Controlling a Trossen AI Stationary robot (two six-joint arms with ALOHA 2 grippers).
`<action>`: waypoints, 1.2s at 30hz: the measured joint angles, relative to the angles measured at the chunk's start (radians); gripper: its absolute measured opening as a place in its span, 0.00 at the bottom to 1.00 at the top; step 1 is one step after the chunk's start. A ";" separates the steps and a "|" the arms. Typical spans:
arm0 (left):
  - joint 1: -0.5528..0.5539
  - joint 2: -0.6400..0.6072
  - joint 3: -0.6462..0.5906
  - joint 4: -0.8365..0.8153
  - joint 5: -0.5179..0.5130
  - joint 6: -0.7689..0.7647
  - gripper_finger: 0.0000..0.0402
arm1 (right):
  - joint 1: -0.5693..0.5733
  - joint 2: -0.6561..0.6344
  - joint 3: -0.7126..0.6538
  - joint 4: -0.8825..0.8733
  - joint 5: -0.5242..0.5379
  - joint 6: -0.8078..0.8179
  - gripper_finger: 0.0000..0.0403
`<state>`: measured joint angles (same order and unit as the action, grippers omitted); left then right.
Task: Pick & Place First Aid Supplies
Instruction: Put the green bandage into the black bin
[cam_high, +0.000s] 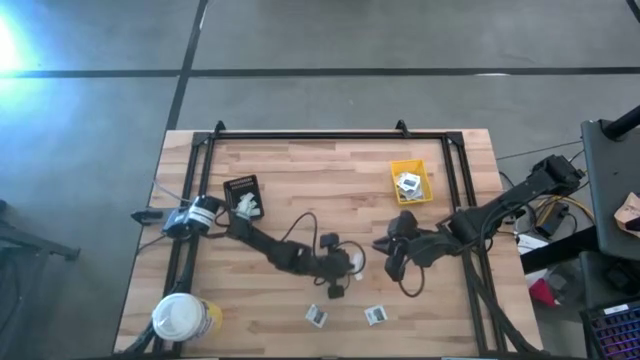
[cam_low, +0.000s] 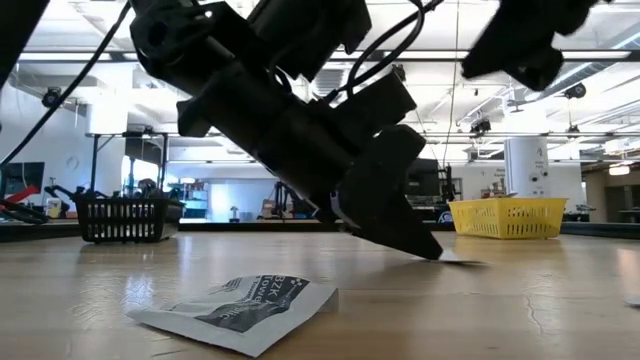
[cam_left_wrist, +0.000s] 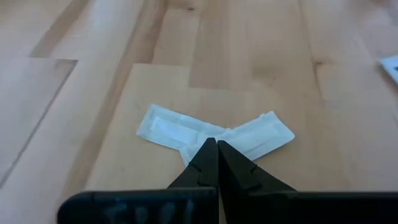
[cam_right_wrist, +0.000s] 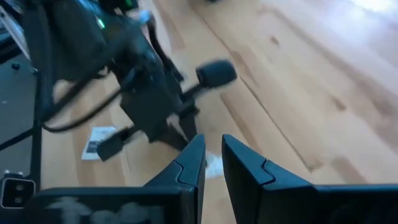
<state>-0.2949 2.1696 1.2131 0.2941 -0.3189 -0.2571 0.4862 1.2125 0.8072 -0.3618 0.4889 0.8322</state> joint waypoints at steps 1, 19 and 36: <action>0.004 0.000 0.000 -0.002 0.003 0.005 0.00 | 0.000 0.000 -0.011 0.000 -0.005 0.018 0.13; 0.018 -0.047 0.006 -0.054 0.027 0.311 0.00 | -0.014 0.000 -0.024 -0.059 -0.026 0.055 0.13; -0.044 -0.248 0.007 -0.415 -0.056 0.364 0.00 | -0.092 0.000 0.109 -0.279 -0.086 0.041 0.13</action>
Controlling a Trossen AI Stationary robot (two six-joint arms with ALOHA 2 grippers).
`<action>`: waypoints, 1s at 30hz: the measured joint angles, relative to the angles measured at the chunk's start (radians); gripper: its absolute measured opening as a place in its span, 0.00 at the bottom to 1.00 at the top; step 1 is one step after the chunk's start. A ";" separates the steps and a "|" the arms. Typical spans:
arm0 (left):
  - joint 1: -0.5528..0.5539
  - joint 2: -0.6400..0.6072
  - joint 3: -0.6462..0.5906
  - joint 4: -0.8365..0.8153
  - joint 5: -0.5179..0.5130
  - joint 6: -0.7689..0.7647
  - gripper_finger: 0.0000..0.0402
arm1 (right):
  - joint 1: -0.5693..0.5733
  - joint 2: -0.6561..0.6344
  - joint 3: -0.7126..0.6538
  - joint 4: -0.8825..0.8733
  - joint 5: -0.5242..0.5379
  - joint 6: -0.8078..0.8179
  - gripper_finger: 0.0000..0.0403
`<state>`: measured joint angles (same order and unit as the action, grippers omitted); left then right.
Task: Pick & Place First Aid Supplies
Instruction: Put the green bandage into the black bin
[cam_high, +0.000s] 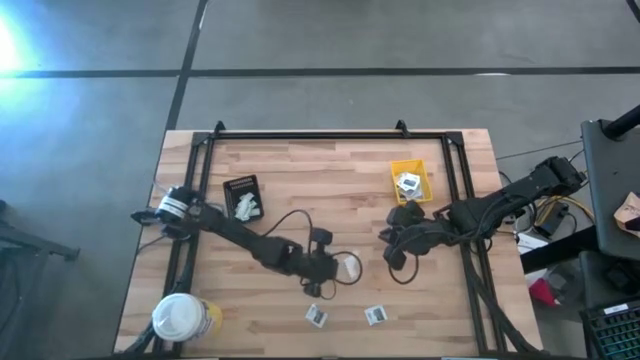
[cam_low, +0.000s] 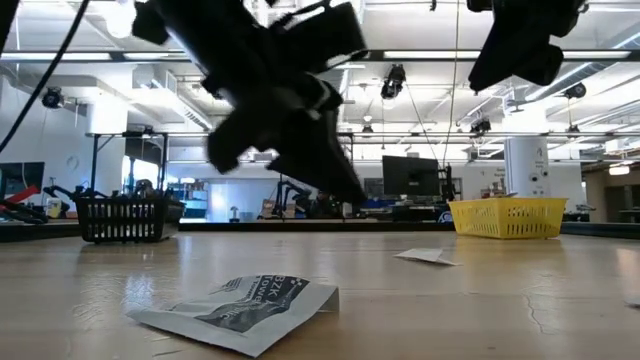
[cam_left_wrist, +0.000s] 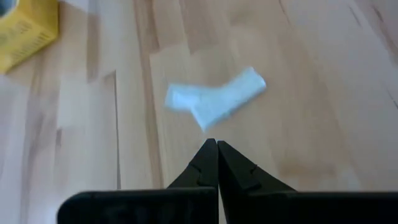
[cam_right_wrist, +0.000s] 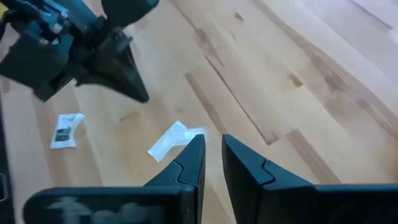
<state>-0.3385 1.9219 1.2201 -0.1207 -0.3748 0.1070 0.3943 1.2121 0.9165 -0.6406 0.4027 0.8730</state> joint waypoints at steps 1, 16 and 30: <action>-0.008 -0.012 -0.001 -0.031 -0.008 -0.013 0.00 | 0.000 0.000 0.004 0.000 -0.009 -0.001 0.13; -0.126 -0.103 -0.082 0.031 -0.007 -0.104 0.00 | -0.004 0.288 0.199 -0.118 -0.124 -0.092 0.13; -0.068 -0.010 -0.191 0.465 -0.004 -0.072 0.00 | -0.056 0.457 0.278 -0.165 -0.264 -0.126 0.13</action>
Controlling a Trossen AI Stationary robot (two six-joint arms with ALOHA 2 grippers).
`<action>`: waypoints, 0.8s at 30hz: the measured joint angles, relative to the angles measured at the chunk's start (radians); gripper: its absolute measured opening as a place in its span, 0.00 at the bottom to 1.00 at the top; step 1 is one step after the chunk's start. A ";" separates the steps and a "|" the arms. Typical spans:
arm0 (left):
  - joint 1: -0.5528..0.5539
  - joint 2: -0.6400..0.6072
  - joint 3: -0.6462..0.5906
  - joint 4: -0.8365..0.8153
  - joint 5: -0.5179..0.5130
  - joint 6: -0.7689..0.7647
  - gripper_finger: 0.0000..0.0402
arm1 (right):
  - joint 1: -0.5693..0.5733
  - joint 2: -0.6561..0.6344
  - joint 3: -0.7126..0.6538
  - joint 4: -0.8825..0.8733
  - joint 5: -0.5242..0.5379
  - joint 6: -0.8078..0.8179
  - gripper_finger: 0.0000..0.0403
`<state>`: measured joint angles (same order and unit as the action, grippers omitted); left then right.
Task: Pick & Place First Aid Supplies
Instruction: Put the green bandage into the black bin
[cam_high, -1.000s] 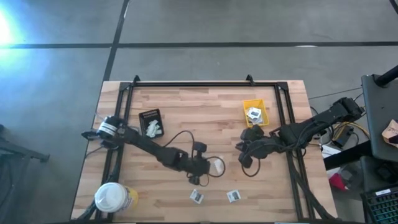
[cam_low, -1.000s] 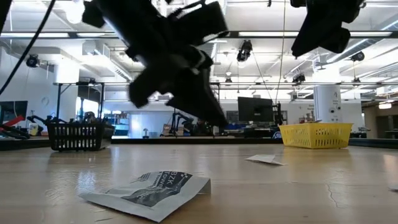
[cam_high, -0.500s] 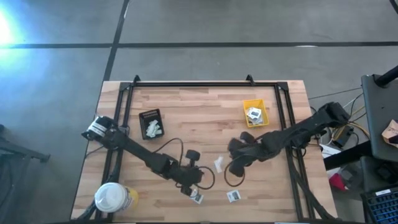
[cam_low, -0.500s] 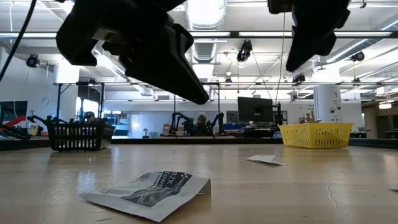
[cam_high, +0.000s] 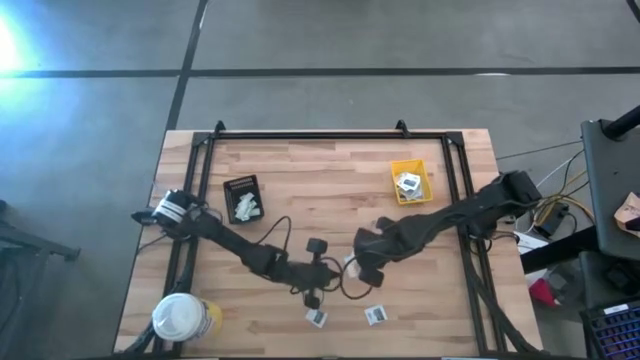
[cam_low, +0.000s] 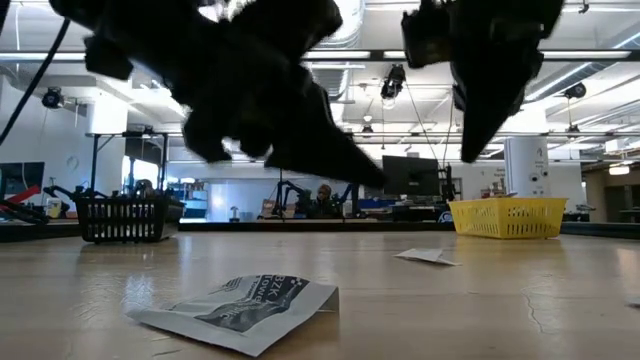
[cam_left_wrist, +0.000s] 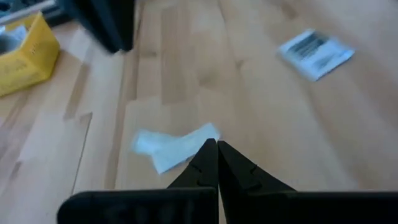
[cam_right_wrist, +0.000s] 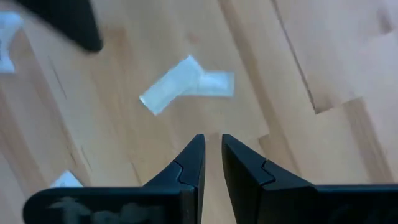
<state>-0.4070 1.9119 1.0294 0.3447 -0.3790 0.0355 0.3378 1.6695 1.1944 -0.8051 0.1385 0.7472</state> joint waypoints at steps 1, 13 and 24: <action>0.010 0.010 0.000 -0.003 0.000 0.007 0.00 | -0.001 0.009 -0.005 -0.001 -0.018 -0.009 0.13; 0.132 0.036 0.008 0.002 0.113 -0.009 0.00 | 0.047 0.044 -0.041 0.106 -0.044 -0.214 0.13; 0.145 0.114 0.087 -0.002 0.180 -0.002 0.00 | 0.054 0.143 -0.042 0.174 -0.058 -0.293 0.13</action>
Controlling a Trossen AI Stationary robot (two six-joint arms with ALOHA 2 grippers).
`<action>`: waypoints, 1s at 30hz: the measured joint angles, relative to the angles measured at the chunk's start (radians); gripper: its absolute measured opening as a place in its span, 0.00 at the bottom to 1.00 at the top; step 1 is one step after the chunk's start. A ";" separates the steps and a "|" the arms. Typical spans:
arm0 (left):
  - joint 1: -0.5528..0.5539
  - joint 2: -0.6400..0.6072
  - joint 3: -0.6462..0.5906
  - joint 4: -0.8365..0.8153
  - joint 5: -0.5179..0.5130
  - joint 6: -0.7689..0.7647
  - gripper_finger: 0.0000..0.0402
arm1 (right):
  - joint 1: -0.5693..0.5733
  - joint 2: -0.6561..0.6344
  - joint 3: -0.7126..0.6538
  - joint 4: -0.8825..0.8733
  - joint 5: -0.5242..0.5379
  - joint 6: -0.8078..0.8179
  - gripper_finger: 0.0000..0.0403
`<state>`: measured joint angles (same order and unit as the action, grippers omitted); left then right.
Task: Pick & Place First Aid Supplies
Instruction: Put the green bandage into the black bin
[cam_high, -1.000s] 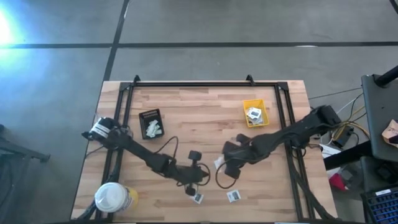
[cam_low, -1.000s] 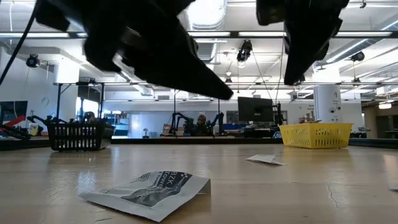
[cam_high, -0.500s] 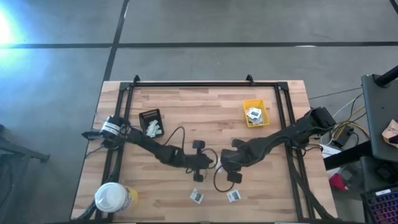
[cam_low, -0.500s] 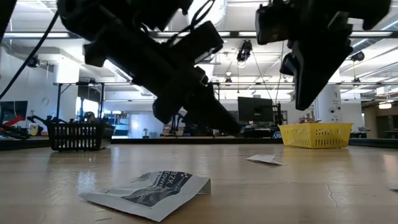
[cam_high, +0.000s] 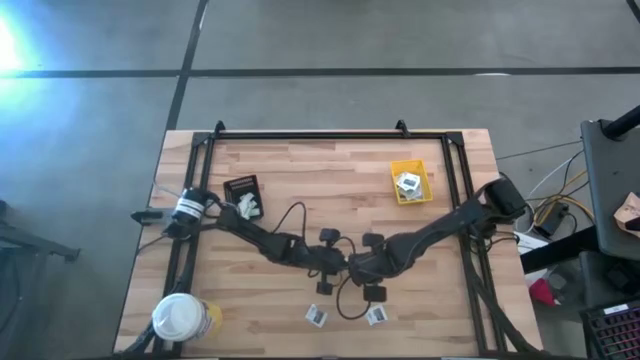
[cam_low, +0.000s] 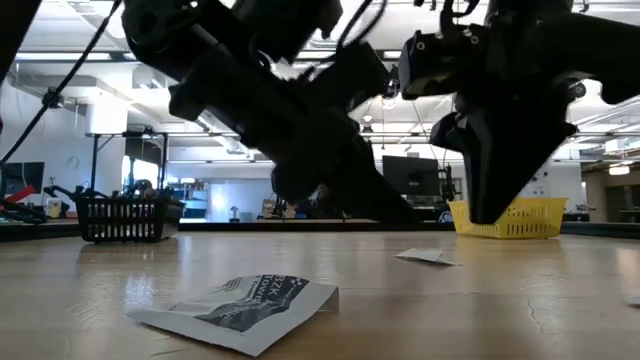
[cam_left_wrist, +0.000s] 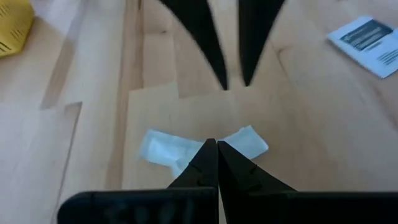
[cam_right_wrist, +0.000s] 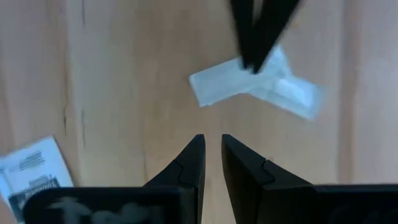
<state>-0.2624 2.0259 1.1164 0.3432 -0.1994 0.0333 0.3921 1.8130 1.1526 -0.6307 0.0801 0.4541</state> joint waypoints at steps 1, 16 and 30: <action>0.003 0.008 0.004 0.002 0.000 0.000 0.00 | 0.003 0.004 0.000 0.002 -0.011 -0.008 0.13; 0.039 0.072 0.017 -0.001 -0.008 -0.090 0.00 | 0.040 0.051 -0.001 0.169 -0.027 -0.210 0.13; 0.040 0.069 0.013 -0.086 -0.014 -0.183 0.00 | 0.046 0.110 0.027 0.164 0.025 -0.274 0.16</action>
<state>-0.2226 2.0949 1.1297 0.2569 -0.2132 -0.1498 0.4381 1.9230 1.1793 -0.4671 0.1047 0.1799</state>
